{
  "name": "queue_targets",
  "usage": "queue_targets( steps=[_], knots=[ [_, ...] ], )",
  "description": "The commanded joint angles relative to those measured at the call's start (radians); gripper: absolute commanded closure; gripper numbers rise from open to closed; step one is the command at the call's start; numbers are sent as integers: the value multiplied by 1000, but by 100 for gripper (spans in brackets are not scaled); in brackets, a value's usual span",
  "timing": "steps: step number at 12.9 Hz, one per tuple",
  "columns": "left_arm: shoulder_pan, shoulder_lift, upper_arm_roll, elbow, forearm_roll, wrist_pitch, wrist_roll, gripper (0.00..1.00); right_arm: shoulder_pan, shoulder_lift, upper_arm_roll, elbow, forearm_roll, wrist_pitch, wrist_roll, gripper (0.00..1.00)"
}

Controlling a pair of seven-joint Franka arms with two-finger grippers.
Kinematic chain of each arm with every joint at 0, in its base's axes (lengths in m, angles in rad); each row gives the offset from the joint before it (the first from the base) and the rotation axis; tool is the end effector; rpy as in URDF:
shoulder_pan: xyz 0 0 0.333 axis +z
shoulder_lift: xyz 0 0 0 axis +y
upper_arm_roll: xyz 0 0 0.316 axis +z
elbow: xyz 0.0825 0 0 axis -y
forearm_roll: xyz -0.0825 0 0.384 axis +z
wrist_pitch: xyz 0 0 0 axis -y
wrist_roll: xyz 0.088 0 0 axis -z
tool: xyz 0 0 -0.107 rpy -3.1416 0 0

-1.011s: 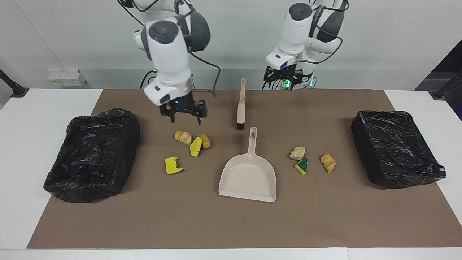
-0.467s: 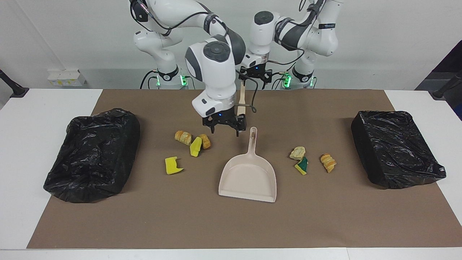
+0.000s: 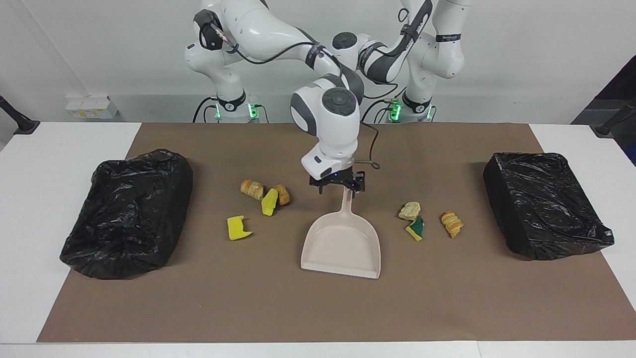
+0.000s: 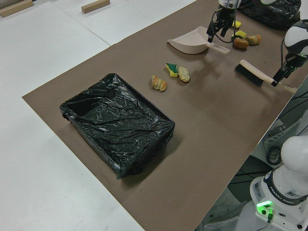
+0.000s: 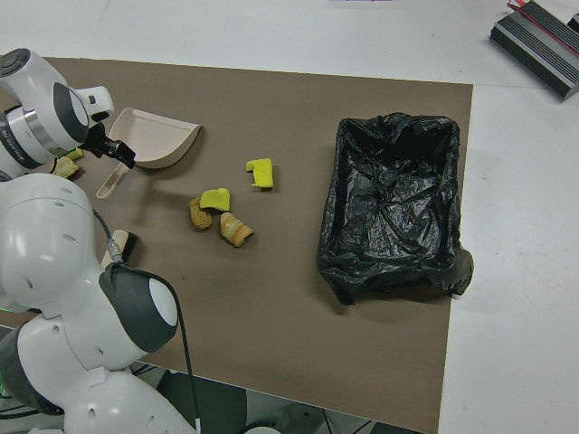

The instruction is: Sweep and dump trash in bin

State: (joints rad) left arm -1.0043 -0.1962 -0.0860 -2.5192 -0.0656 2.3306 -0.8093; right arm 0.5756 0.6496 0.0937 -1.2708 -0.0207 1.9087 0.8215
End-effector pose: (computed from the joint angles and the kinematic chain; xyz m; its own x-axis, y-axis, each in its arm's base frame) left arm 0.2051 -0.3949 0.3503 0.9724 -0.2324 -0.0180 -0.2319 -0.9724 0.0262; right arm 0.5853 0.4404 0.3741 0.9861 -0.1628 -0.0335 -0.1635 -0.9864 -0.0185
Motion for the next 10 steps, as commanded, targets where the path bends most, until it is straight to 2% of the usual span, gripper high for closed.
queue_targets(
  steps=[1,2,3,4,5,6,7,8,9,10],
  knots=[
    [-42,1,19,-23,-7,41,-22,0,9,2,-2,4,2,6,21,4],
    [-42,3,19,-24,-7,41,-22,0,12,4,-2,1,-1,6,24,7],
    [-36,9,19,-21,-7,44,-22,5,19,5,-2,-22,2,19,24,10],
    [-36,12,19,-23,-7,50,-22,13,20,2,-2,-33,1,33,22,16],
    [-34,17,20,-23,-7,55,-21,12,18,2,-2,-38,1,35,21,24],
    [-31,27,22,-23,-7,62,-16,13,18,2,-2,-51,2,36,21,26],
    [-16,30,22,-21,-7,64,-10,18,18,1,-2,-55,5,35,21,27],
    [-13,34,22,-17,-7,62,-7,30,16,-2,0,-64,4,35,21,34],
    [-13,35,22,-16,-7,59,-7,50,16,-5,0,-76,4,36,19,56],
    [-11,34,23,-15,-7,50,-5,70,15,-5,0,-76,4,33,18,86]
  ],
)
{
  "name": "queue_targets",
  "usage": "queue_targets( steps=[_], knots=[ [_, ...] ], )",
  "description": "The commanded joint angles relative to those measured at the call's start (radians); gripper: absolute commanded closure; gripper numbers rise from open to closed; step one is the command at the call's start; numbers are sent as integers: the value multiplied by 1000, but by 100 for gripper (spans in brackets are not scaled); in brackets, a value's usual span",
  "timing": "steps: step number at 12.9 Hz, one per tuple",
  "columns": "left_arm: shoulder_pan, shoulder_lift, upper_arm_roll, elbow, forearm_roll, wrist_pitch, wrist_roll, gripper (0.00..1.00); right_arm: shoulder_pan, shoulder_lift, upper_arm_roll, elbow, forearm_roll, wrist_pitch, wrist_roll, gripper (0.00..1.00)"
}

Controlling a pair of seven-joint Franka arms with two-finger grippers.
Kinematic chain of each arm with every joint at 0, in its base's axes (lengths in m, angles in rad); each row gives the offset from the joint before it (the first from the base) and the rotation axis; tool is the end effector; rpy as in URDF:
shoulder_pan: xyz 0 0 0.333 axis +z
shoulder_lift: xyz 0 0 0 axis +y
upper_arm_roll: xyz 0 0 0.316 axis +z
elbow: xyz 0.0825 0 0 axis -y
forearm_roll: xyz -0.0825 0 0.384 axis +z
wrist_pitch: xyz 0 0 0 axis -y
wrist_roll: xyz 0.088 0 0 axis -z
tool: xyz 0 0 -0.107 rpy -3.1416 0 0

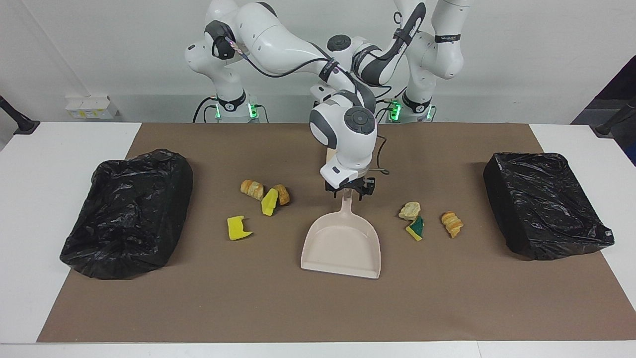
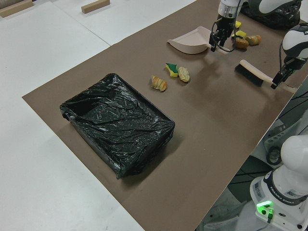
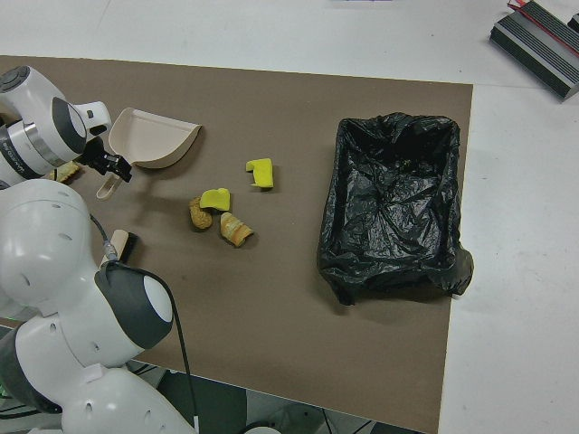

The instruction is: Sweep and dump trash in bin

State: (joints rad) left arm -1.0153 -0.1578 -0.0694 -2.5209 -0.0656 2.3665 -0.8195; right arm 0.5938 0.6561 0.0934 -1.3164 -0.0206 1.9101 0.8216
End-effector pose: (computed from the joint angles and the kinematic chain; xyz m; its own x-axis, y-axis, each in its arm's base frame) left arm 0.2092 -0.3968 0.3357 0.9761 -0.2161 -0.0240 -0.2155 -0.9762 0.0258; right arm 0.5706 0.4472 0.3480 0.9872 -0.1443 -0.0685 -0.1434 -0.9895 0.0180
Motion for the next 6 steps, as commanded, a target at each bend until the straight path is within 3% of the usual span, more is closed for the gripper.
queue_targets(
  steps=[1,2,6],
  knots=[
    [3,-3,8,-7,-7,7,8,90,-8,-12,0,-26,4,20,18,100],
    [3,-3,10,-7,-7,4,16,100,-9,-16,0,-23,-4,4,18,100],
    [55,-9,11,28,0,-88,62,100,-28,-35,-4,22,-1,-81,7,100]
  ],
)
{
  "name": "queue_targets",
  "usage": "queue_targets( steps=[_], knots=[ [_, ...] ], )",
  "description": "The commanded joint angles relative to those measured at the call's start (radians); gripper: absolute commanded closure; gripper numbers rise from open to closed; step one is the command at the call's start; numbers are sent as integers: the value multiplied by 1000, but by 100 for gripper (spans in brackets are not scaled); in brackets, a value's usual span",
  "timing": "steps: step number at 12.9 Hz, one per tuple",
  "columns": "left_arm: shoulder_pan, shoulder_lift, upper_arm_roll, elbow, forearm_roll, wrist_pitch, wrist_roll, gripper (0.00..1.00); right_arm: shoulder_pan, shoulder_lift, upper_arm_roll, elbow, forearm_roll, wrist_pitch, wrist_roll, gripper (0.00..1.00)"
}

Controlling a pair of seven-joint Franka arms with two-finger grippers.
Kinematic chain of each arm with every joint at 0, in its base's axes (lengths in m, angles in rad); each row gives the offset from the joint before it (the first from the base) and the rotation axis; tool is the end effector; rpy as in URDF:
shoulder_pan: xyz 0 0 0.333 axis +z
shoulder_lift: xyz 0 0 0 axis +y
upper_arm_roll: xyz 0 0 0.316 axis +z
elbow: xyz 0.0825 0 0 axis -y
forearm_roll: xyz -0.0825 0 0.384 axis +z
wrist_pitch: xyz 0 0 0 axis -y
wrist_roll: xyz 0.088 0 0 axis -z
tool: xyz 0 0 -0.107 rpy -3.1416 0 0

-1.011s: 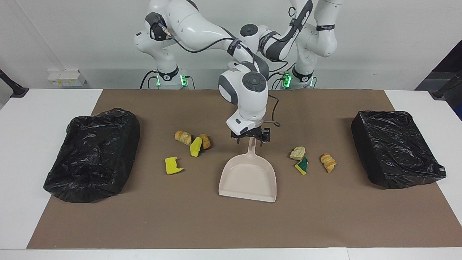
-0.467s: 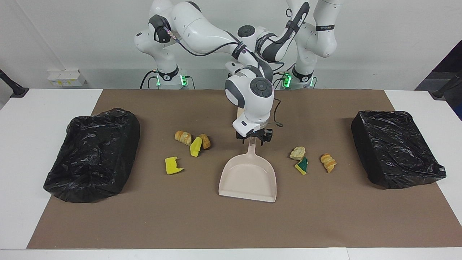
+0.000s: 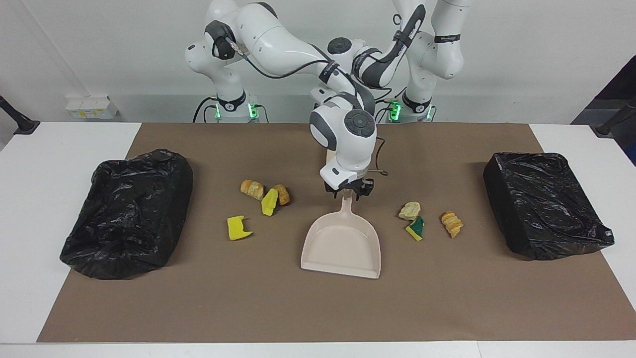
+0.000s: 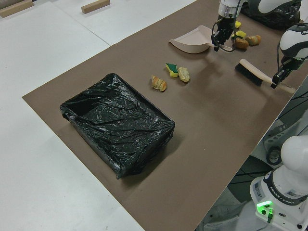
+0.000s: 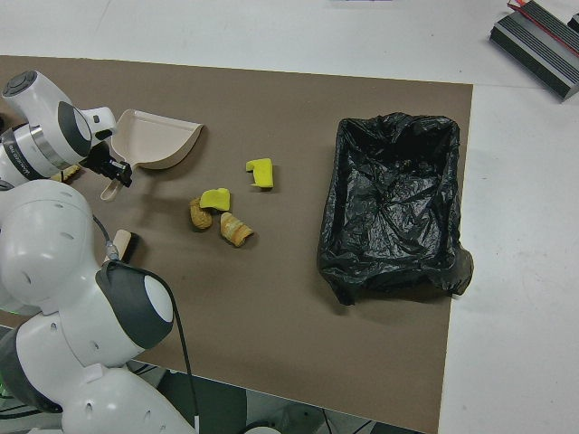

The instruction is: Sweep and dump trash in bin

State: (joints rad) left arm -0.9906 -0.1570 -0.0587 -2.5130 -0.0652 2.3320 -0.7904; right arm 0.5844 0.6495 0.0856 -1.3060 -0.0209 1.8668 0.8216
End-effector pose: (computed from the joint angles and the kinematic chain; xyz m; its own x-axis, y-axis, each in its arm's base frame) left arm 0.2222 -0.3883 0.3357 0.9765 -0.2109 -0.0437 -0.2107 -0.9775 0.0083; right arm 0.5751 0.4362 0.3539 0.9836 -0.1602 -0.0826 -0.1573 -0.9867 0.0413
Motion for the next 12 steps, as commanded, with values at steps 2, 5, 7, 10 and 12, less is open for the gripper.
queue_targets(
  steps=[2,5,7,10,12],
  knots=[
    [58,-21,3,20,7,-94,49,100,-37,-53,0,11,-1,-43,-19,100],
    [160,-53,5,36,39,-186,66,100,-101,-115,2,7,16,-44,-140,100],
    [251,-73,5,55,62,-250,118,100,-136,-157,3,-4,21,-47,-266,100],
    [432,-113,5,106,64,-331,251,100,-173,-195,6,-15,21,-63,-465,100],
    [582,-89,4,184,64,-374,383,100,-190,-223,8,-19,21,-115,-579,100]
  ],
)
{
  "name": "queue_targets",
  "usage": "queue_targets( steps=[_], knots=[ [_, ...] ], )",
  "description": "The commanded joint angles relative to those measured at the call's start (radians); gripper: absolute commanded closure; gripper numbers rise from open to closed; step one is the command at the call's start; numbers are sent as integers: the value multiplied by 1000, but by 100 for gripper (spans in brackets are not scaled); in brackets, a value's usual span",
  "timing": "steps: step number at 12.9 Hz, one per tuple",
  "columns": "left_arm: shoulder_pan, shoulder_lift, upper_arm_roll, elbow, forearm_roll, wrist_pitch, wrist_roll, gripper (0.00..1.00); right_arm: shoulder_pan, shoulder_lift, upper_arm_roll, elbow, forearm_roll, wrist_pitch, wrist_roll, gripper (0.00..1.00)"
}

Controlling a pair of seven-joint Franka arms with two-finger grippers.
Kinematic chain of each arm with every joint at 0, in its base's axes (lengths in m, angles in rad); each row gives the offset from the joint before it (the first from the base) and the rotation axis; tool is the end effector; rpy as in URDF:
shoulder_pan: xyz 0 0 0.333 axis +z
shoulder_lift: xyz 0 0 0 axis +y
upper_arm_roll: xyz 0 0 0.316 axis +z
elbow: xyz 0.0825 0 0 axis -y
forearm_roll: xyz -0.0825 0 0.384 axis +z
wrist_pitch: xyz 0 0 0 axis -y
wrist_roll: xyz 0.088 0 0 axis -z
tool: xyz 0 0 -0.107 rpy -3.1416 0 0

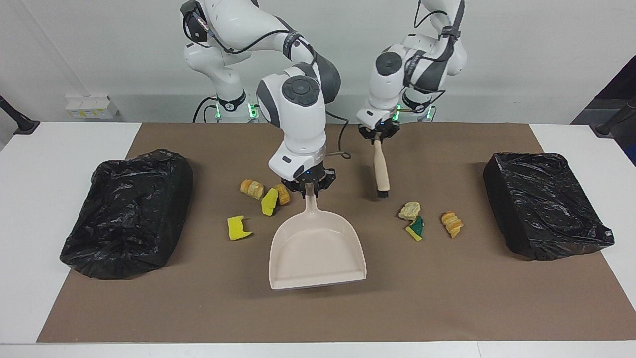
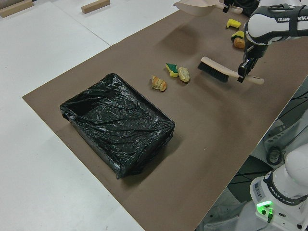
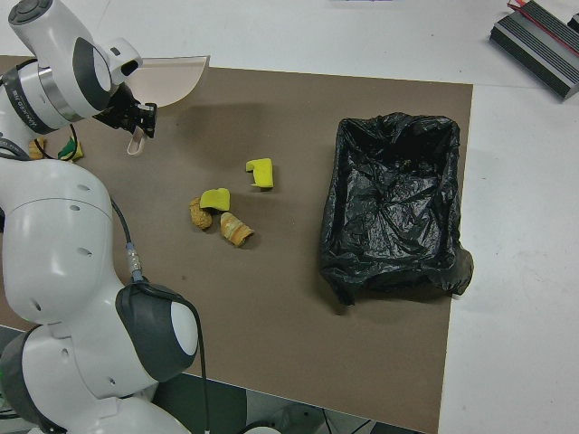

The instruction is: Sweep and dump trash in bin

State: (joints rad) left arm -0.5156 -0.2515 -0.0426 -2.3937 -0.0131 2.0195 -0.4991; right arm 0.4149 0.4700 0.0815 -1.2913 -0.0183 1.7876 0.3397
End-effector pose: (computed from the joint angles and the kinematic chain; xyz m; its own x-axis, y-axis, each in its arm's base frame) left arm 0.3754 -0.2355 0.4042 0.9930 -0.0472 -0.1078 -0.0537 -0.9969 -0.0583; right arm 0.6217 0.3217 0.4818 0.9885 0.1502 0.0198 0.1507 -0.9882 -0.0271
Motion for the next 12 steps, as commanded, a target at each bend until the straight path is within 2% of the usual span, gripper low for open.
queue_targets(
  steps=[1,4,6,7,9,10,12],
  knots=[
    [167,40,-11,97,21,-70,135,100,-25,-60,12,-34,18,-78,-160,100],
    [351,151,-11,247,56,-108,232,100,-38,-96,11,-34,17,-230,-383,100],
    [405,297,-11,397,121,-162,280,100,-33,-112,11,-51,8,-287,-538,100],
    [442,345,-11,444,151,-150,299,100,-24,-134,11,-90,-2,-283,-615,100],
    [512,379,-11,456,168,-115,448,100,-21,-168,11,-147,-3,-280,-768,100],
    [546,388,-11,444,168,-67,462,100,-18,-172,11,-161,-5,-272,-860,100],
    [536,388,-13,380,166,11,453,100,-30,-182,11,-192,-26,-260,-1043,100]
  ],
)
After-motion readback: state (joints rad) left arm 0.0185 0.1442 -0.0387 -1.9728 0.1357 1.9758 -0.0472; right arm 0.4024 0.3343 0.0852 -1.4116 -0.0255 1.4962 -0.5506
